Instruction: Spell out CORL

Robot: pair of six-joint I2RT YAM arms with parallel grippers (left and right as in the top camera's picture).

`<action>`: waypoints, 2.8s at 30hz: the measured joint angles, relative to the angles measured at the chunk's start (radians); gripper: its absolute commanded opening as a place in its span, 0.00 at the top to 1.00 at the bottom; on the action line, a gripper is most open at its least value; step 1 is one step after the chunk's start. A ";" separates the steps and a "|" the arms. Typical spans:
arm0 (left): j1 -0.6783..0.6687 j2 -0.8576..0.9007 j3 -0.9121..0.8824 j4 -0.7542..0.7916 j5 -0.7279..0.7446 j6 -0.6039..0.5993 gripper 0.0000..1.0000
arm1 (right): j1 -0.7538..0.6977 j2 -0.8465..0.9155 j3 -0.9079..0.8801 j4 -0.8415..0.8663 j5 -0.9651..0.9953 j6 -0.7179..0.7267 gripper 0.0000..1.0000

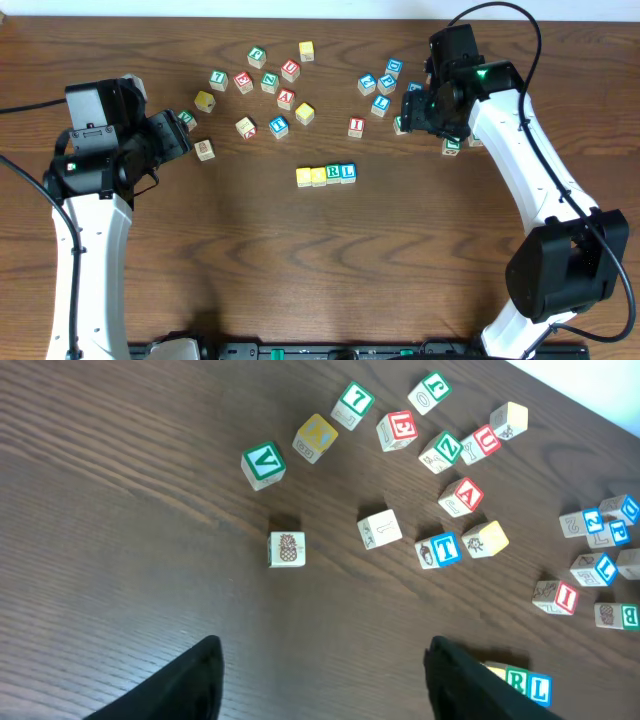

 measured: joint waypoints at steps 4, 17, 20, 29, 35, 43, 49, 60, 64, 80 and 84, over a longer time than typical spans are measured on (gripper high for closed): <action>0.000 0.000 0.000 0.000 0.000 0.004 0.27 | 0.000 0.000 0.000 0.002 0.000 0.000 0.21; 0.000 0.000 0.000 0.000 0.000 0.005 0.16 | 0.000 0.000 0.000 0.006 0.000 0.000 0.13; 0.000 0.000 0.000 0.000 0.000 0.007 0.11 | 0.000 0.000 0.000 0.010 0.000 0.000 0.08; 0.000 0.000 0.000 0.000 0.000 0.005 0.03 | 0.000 0.000 0.000 0.010 0.000 -0.004 0.01; 0.000 0.000 0.000 0.000 0.000 0.005 0.02 | 0.000 0.000 0.000 0.010 0.000 -0.004 0.01; 0.000 0.000 0.000 0.000 0.000 0.005 0.03 | 0.000 0.000 0.000 0.013 0.000 -0.004 0.01; 0.000 0.000 0.000 0.000 0.000 0.005 0.03 | 0.000 0.000 0.000 0.019 0.000 -0.004 0.01; 0.000 0.000 0.000 0.000 0.000 0.005 0.02 | 0.000 0.000 0.000 0.029 0.000 -0.004 0.01; 0.000 0.000 0.000 0.000 0.000 0.005 0.02 | 0.000 0.000 0.000 0.030 0.000 -0.004 0.01; 0.000 0.000 0.000 0.000 0.000 0.005 0.03 | 0.000 0.000 0.000 0.037 0.000 -0.004 0.01; 0.000 0.000 0.000 0.000 0.000 0.005 0.03 | 0.000 0.000 0.000 0.040 0.000 -0.004 0.01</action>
